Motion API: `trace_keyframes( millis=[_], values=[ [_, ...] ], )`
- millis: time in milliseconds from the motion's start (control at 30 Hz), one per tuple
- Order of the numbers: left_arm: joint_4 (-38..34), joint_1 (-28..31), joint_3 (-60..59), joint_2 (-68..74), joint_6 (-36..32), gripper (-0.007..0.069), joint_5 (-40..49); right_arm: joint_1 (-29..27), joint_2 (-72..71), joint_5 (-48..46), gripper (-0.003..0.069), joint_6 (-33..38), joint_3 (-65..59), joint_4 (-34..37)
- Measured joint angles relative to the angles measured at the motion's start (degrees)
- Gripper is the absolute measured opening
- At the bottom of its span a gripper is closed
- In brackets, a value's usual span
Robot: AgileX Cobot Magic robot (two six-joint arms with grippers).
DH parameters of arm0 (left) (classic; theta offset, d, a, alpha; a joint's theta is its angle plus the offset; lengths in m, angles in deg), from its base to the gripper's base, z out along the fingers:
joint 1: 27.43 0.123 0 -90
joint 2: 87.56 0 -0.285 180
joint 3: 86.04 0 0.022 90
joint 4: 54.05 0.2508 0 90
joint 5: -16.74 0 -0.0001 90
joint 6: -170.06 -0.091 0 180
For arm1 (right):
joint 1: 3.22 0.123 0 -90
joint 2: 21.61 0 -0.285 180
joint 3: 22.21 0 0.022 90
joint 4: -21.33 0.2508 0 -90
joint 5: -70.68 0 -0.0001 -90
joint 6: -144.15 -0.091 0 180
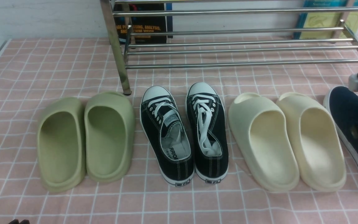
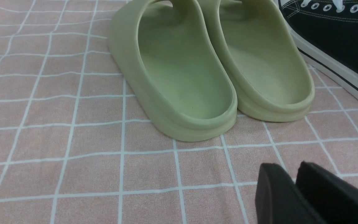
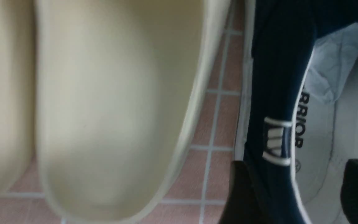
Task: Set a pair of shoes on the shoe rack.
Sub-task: Use the right arm to grab the shoe closest to it, then use the right arm to put a shoe into the shoe rack
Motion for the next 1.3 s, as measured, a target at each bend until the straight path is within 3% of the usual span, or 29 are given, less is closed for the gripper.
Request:
trace_keyframes(
  millis=[133,367,433,733,933,1100,1300],
  values=[
    [0.0,0.0,0.0,0.0,0.0,0.0139,0.0,0.0,3.7,4.2,0.0391,-4.3,0.2,-2.2],
    [0.0,0.0,0.0,0.0,0.1,0.0146,0.0,0.0,8.1,5.8,0.0067,-5.5,0.3,-2.3],
    [0.0,0.0,0.0,0.0,0.1,0.0147,0.0,0.0,8.1,5.8,0.0035,-5.5,0.4,-2.3],
    [0.0,0.0,0.0,0.0,0.1,0.0157,0.0,0.0,1.3,-1.3,0.0033,-3.3,3.5,-0.4],
    [0.0,0.0,0.0,0.0,0.1,0.0161,0.0,0.0,-1.7,-3.3,0.0033,4.0,9.2,7.8],
    [0.0,0.0,0.0,0.0,0.1,0.0165,0.0,0.4,4.2,-1.0,0.0033,11.5,16.3,15.8],
    [0.0,0.0,0.0,0.0,0.1,0.0166,0.0,2.2,15.6,-0.6,0.0033,13.0,31.0,16.0]
  ],
)
